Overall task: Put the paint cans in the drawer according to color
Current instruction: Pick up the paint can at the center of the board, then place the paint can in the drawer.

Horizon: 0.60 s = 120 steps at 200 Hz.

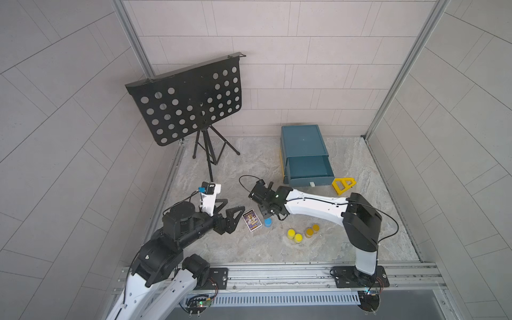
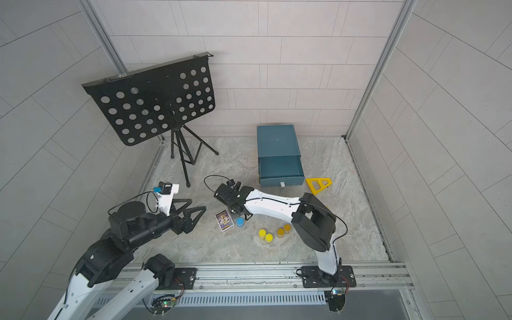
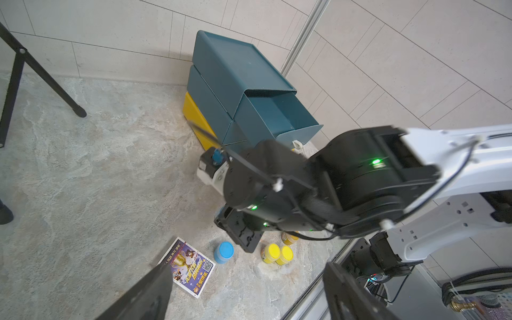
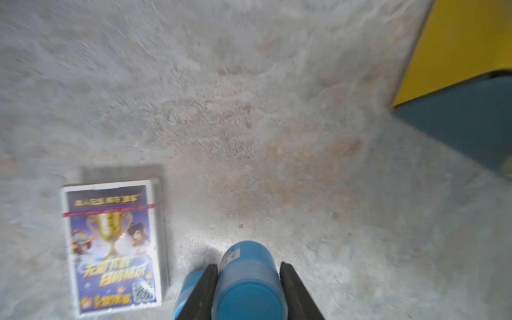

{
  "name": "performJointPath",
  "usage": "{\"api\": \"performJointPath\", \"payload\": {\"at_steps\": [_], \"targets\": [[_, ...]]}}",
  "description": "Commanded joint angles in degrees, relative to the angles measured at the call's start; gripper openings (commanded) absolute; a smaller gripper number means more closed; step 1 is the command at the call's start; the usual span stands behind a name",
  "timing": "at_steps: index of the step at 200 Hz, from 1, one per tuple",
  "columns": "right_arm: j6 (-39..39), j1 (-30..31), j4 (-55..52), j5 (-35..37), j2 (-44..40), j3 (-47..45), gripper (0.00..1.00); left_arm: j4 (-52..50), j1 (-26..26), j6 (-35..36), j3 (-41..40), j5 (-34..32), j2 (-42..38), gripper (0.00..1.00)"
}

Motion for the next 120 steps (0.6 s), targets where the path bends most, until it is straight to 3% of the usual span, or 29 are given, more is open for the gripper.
{"api": "performJointPath", "payload": {"at_steps": [1, 39, 80, 120], "targets": [[-4.0, -0.4, -7.5, 5.3, -9.2, 5.4, 0.20, 1.2, 0.6, 0.2, -0.5, 0.2, -0.1, 0.92], [-8.5, -7.5, -15.5, 3.1, -15.7, 11.7, 0.20, 1.1, 0.8, 0.2, -0.5, -0.2, -0.4, 0.93], [-10.8, -20.9, -16.3, -1.9, -19.0, 9.1, 0.20, 1.1, 0.7, 0.2, -0.5, -0.3, -0.3, 0.93], [-11.5, -29.4, -15.5, -6.0, -18.7, 7.7, 0.19, 1.0, 0.8, 0.2, -0.5, -0.3, -0.6, 0.93]]}}
